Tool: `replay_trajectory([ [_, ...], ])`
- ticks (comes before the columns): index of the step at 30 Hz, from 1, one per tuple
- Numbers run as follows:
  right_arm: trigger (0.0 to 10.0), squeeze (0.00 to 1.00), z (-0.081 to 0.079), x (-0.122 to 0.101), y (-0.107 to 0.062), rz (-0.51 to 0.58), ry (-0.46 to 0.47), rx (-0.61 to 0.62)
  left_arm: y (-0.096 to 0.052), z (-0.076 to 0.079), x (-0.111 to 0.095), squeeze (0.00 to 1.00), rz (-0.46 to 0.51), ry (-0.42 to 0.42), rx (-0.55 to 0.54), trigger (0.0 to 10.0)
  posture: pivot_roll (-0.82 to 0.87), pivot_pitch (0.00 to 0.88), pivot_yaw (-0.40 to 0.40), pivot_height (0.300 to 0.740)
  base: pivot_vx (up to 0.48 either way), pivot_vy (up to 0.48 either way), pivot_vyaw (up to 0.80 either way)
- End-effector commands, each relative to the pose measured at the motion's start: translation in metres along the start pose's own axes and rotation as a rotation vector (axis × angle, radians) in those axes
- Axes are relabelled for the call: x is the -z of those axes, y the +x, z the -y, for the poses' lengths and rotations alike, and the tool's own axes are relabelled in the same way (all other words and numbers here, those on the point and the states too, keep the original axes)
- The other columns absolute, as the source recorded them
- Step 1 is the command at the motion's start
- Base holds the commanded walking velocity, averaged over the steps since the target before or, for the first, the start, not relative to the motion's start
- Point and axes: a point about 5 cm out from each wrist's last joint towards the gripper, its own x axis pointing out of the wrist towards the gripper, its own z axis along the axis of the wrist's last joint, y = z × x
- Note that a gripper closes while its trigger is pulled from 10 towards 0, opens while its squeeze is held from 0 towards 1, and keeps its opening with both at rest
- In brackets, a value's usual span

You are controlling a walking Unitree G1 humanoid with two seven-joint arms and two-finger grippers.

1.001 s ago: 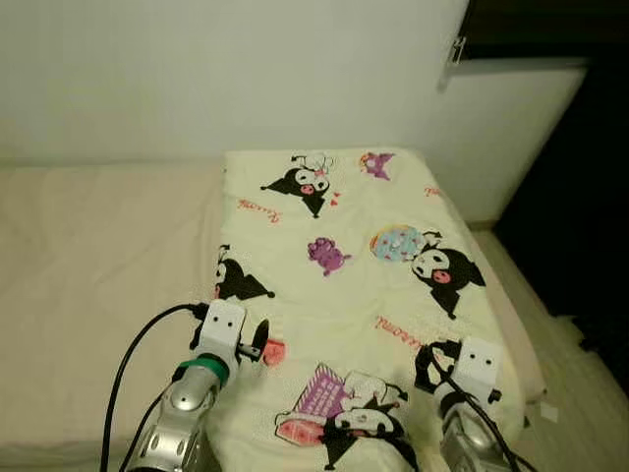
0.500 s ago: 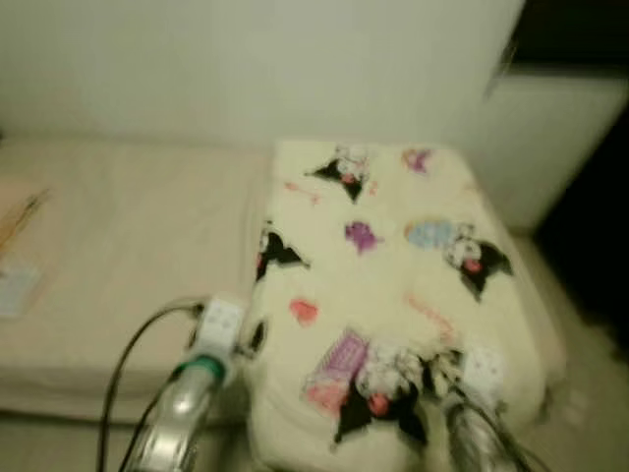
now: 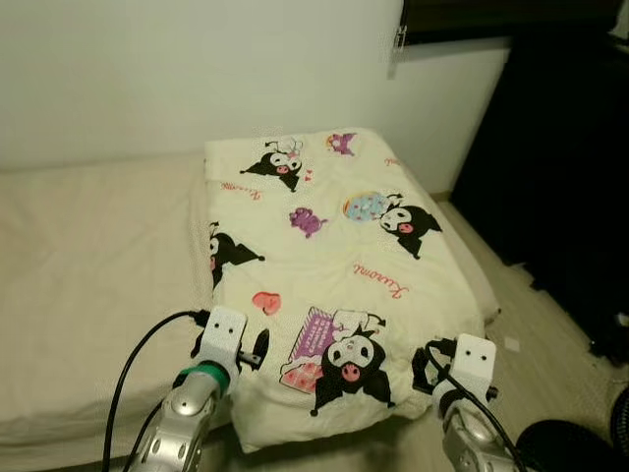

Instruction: Clean up the room

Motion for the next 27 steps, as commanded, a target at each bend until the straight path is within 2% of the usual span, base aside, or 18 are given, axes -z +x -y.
replay_trajectory([
  [1, 10.0, 0.0, -0.001, 0.007, -0.001, -0.029, 0.008, -0.003, -0.003, -0.002, 0.004, 0.0, -0.022, 0.002, -0.001, 10.0, 0.02, 0.0, 0.066, 0.74, 0.0, 0.0, 0.0],
  [11, 10.0, 0.0, 0.0, 0.004, -0.001, -0.012, 0.028, 0.007, -0.002, -0.004, 0.003, 0.0, -0.022, 0.025, -0.016, 10.0, 0.02, 0.0, 0.071, 0.74, 0.0, 0.0, 0.0],
  [17, 10.0, 0.0, 0.003, -0.008, 0.002, 0.062, 0.051, 0.028, 0.003, -0.006, -0.004, 0.0, -0.002, 0.037, -0.038, 10.0, 0.02, 0.0, 0.075, 0.74, 0.0, 0.0, 0.0],
  [27, 10.0, 0.0, -0.004, -0.006, 0.0, 0.071, 0.068, 0.013, 0.002, -0.012, -0.007, 0.0, 0.012, 0.037, -0.045, 10.0, 0.03, 0.0, 0.086, 0.74, 0.0, 0.0, 0.0],
])
